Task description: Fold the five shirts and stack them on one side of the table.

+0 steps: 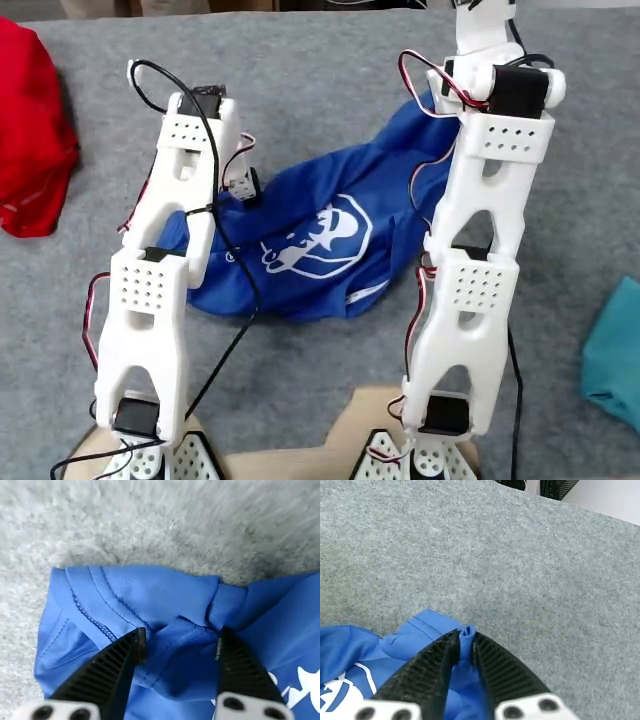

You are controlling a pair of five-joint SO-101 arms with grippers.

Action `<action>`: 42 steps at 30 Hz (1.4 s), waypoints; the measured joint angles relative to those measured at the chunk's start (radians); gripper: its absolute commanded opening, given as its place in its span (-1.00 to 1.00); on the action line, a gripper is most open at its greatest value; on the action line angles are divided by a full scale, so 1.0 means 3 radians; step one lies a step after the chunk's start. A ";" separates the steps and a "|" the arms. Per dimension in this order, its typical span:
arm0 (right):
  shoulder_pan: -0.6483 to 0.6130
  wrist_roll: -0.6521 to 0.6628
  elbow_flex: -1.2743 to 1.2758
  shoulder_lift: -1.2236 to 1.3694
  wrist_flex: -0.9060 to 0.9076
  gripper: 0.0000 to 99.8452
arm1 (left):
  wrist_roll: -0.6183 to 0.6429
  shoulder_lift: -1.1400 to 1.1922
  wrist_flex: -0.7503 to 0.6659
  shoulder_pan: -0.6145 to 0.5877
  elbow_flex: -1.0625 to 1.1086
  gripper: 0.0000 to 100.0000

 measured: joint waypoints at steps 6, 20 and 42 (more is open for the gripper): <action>0.0000 0.0000 0.0000 0.0000 0.0000 -0.99 | -0.0010 0.0000 0.0000 0.0000 0.0072 -0.96; 0.0000 0.0000 0.0000 0.0000 0.0005 -0.99 | 0.0194 0.0000 0.0000 -0.0077 -0.0491 -0.96; 0.0000 0.0000 0.0000 0.0000 0.0005 -0.99 | 0.0128 -0.0020 0.0005 -0.0077 0.0409 -0.69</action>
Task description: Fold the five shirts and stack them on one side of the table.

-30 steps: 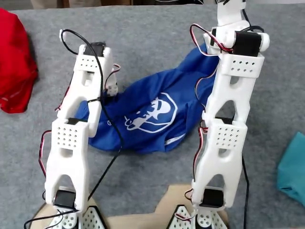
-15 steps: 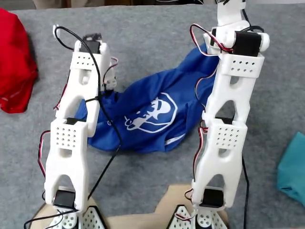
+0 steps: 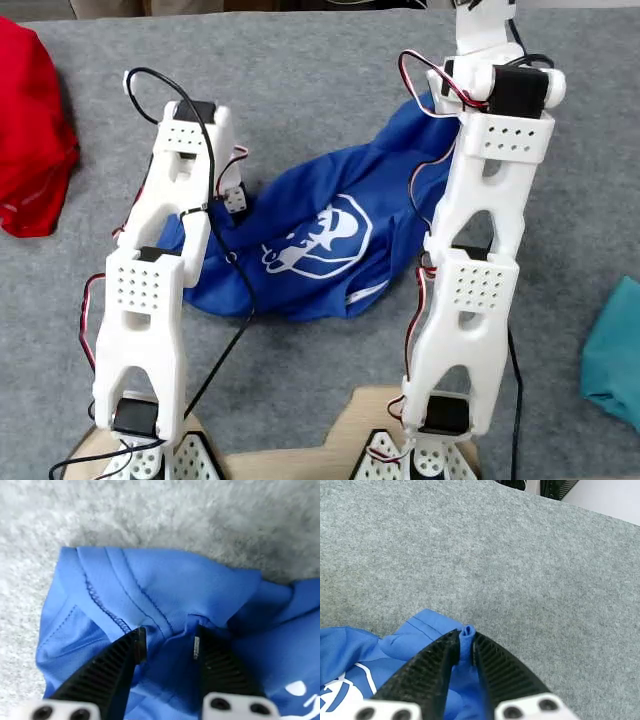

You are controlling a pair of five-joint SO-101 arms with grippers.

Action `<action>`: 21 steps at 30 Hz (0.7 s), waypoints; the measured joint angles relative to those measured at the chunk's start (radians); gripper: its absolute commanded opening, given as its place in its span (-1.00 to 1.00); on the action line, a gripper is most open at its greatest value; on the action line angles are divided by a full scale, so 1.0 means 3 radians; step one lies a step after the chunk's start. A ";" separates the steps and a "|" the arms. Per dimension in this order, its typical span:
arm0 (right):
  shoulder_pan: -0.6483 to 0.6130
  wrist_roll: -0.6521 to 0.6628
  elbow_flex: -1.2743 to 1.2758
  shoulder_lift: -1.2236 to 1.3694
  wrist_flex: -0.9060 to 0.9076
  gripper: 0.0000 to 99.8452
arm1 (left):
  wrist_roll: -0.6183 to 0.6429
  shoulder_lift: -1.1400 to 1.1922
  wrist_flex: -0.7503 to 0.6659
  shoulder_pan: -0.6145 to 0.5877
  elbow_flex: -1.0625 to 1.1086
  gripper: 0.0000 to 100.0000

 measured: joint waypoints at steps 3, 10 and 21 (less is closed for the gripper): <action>0.0000 0.0000 0.0000 0.0000 0.0000 -0.99 | 0.0000 -0.0005 0.0000 0.0010 0.0118 -0.90; 0.0000 0.0000 0.0000 0.0000 0.0000 -0.99 | 0.0194 -0.0005 0.0000 0.0087 0.0138 -0.96; 0.0000 0.0000 0.0000 0.0000 0.0000 -0.99 | 0.0251 0.0000 0.0000 0.0087 -0.0869 -0.96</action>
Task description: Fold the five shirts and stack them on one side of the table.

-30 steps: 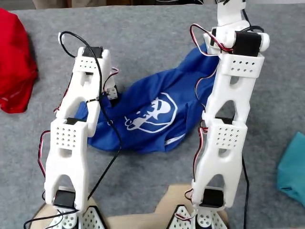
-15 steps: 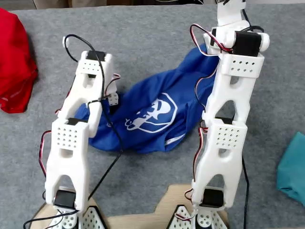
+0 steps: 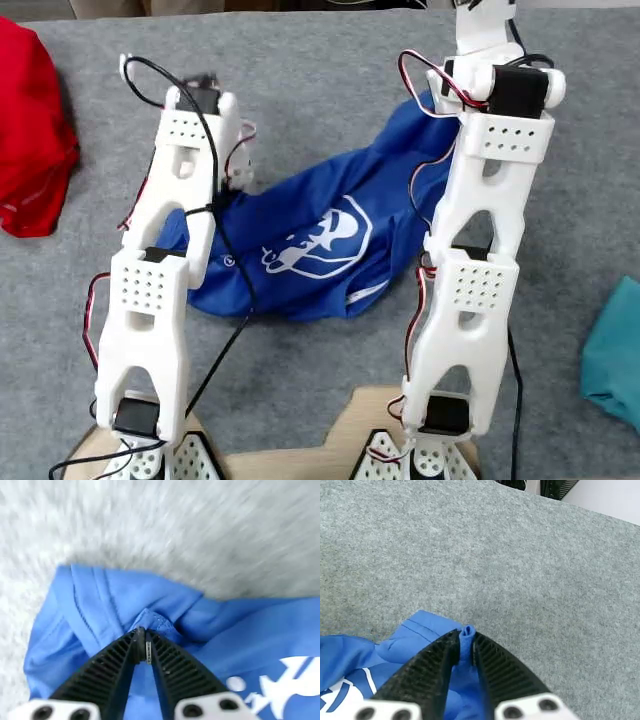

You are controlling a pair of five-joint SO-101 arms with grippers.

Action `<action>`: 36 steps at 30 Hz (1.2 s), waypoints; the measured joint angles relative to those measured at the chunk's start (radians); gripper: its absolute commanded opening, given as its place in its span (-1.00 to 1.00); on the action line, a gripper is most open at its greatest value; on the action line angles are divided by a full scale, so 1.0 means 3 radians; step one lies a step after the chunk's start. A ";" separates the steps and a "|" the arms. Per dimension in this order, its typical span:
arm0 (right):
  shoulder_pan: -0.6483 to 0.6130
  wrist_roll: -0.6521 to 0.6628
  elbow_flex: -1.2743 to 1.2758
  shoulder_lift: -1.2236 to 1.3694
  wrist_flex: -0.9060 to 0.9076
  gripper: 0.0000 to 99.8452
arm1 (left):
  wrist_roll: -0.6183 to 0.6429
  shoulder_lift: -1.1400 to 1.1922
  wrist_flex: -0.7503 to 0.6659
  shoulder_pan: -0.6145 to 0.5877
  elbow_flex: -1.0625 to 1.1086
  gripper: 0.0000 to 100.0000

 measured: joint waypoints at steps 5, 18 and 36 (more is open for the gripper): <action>0.0000 0.0000 0.0000 0.0000 0.0000 -0.99 | 0.0000 0.0000 0.0005 -0.0010 -0.0496 -0.96; -0.0056 -0.0624 0.0000 -0.0220 -0.0026 -0.99 | 0.0000 -0.0726 0.0005 -0.0348 -0.1360 -0.96; -0.0164 -0.1412 -0.0041 -0.2363 -0.1100 -0.99 | -0.0655 -0.2573 0.0005 -0.0511 -0.1458 -0.96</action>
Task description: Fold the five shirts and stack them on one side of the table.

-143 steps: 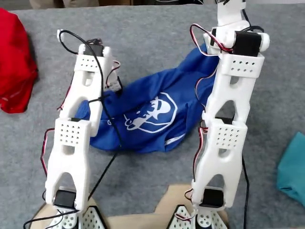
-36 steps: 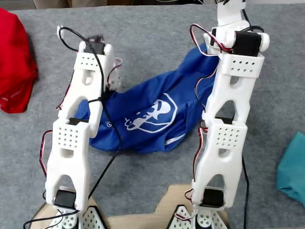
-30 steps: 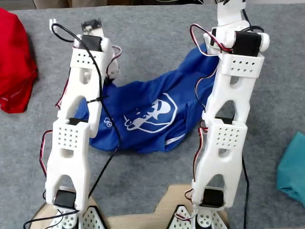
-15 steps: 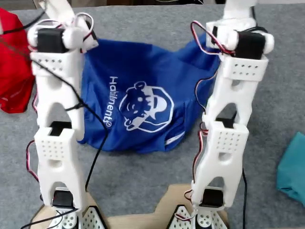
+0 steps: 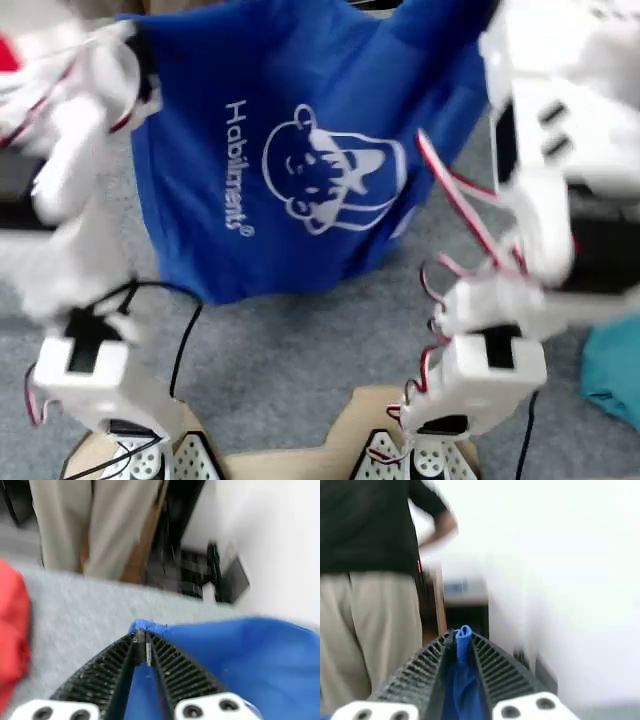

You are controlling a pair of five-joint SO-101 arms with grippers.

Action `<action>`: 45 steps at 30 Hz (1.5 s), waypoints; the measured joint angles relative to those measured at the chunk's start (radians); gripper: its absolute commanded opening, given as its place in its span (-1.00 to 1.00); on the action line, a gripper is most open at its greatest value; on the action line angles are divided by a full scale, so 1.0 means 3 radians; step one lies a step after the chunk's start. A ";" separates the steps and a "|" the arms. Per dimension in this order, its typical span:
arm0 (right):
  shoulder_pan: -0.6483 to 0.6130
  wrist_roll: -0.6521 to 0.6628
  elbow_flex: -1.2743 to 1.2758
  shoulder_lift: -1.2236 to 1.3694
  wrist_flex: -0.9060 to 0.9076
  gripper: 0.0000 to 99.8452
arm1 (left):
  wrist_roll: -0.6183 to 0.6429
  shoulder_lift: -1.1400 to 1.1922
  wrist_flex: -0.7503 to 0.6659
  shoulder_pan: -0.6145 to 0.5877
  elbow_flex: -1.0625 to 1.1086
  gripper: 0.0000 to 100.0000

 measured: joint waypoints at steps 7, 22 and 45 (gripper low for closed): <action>-0.0005 -0.0005 0.0000 -0.0552 -0.0056 -0.99 | -0.0363 -0.1156 0.0000 -0.0568 0.0522 -0.96; 0.0000 0.0061 0.0327 -0.1059 0.1095 -0.99 | -0.0557 -0.3304 0.0000 -0.0517 0.2982 -0.96; 0.1192 0.0322 0.2910 -0.0506 0.0297 -0.99 | 0.0133 -0.2649 -0.1478 0.2327 0.6475 -0.78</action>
